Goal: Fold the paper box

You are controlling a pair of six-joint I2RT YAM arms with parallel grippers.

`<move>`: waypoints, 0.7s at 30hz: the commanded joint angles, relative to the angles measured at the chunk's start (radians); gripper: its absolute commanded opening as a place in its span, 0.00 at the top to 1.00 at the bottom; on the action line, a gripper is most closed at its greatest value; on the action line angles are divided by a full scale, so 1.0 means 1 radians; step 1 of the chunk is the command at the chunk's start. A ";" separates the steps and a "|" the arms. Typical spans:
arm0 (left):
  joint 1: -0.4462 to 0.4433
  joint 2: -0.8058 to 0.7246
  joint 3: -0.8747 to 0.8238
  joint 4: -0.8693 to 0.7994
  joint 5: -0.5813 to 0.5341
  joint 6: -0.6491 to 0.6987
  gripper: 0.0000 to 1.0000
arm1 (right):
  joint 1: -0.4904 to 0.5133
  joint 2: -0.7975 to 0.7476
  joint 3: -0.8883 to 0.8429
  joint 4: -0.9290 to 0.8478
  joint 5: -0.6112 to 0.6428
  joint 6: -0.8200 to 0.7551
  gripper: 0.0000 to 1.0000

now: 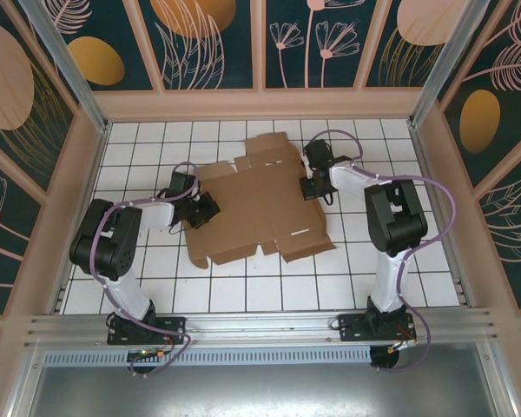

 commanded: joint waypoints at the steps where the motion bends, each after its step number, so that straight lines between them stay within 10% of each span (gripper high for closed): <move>1: -0.021 -0.040 -0.013 -0.016 0.000 -0.005 0.92 | -0.009 0.026 0.030 0.024 -0.040 -0.010 0.91; 8: -0.099 -0.093 -0.066 -0.003 0.013 -0.035 0.92 | 0.022 0.067 0.107 0.032 -0.046 -0.075 0.90; 15: -0.149 -0.065 -0.116 0.059 0.045 -0.077 0.93 | 0.044 0.134 0.227 0.016 -0.024 -0.046 0.49; 21: -0.170 -0.147 -0.046 -0.043 -0.017 0.007 0.92 | 0.009 0.037 0.287 0.016 0.119 0.053 0.47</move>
